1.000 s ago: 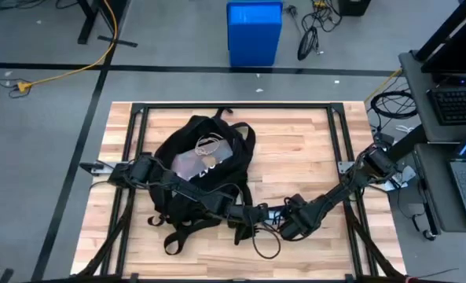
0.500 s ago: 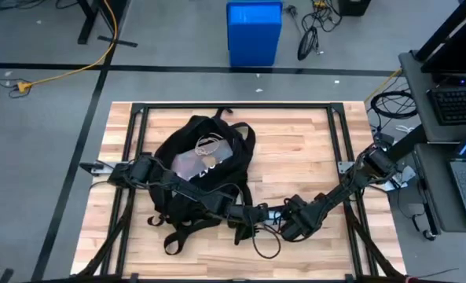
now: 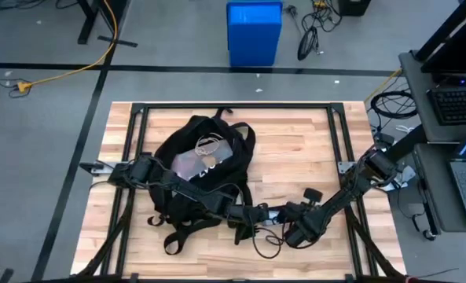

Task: Unpack backpack
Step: Put the cellphone into the black backpack

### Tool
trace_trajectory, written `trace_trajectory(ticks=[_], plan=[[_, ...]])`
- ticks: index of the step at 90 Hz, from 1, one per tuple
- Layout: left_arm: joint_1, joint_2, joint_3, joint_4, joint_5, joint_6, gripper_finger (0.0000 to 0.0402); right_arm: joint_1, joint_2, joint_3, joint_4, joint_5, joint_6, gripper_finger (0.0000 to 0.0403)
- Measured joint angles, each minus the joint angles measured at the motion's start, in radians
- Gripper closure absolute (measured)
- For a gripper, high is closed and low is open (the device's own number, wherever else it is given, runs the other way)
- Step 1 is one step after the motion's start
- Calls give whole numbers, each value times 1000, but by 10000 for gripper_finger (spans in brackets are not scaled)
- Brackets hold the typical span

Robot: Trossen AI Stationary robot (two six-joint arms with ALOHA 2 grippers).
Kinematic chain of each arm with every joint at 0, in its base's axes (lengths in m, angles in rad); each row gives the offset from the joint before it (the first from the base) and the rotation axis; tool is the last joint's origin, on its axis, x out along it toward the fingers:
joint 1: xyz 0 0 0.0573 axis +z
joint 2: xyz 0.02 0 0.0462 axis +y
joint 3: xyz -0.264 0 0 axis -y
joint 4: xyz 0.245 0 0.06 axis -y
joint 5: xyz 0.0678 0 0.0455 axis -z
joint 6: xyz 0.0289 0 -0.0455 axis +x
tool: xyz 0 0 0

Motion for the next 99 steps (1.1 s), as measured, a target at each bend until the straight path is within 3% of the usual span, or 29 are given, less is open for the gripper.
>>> trace_trajectory(ticks=[99], plan=[[-1,0,-2,16,-1,-49,249,-3,-3,1,83,40,-24,403]])
